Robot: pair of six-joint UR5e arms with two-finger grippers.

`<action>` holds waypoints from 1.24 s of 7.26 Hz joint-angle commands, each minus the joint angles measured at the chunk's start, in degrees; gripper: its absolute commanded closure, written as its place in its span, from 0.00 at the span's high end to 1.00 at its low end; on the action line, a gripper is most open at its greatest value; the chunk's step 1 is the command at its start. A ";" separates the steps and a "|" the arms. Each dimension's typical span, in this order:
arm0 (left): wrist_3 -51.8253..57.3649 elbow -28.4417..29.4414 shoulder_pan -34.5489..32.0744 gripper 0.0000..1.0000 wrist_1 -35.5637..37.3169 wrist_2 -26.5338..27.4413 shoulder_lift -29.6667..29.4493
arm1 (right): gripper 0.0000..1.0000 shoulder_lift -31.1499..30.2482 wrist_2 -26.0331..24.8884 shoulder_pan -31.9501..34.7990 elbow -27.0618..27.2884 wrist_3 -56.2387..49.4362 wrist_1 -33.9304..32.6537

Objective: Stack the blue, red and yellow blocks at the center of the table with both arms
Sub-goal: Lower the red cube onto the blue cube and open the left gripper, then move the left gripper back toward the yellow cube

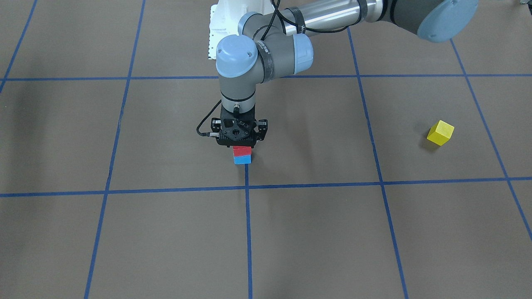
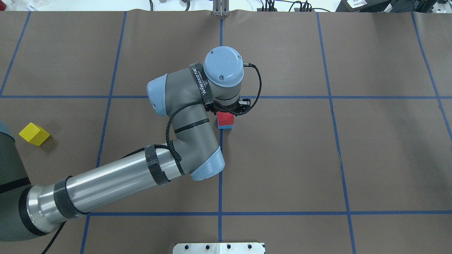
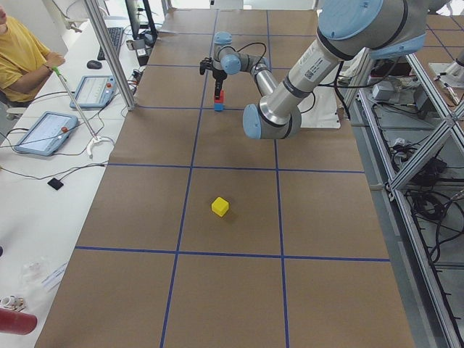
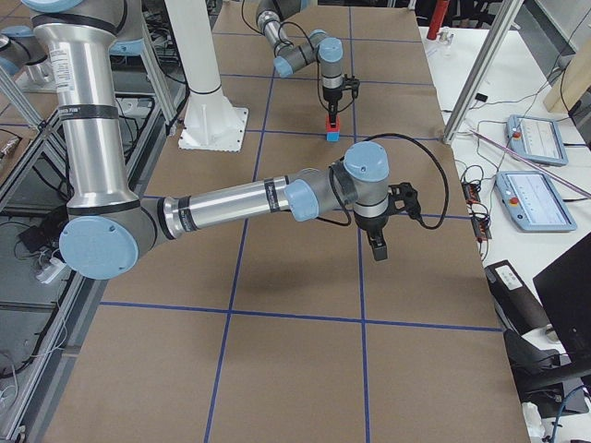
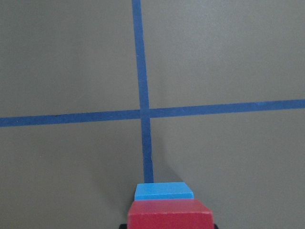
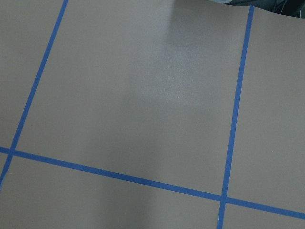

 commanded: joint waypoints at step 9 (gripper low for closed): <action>37.12 -33.12 -18.66 1.00 -10.69 -8.84 47.36 | 1.00 0.09 -0.09 0.00 -0.09 -0.08 0.00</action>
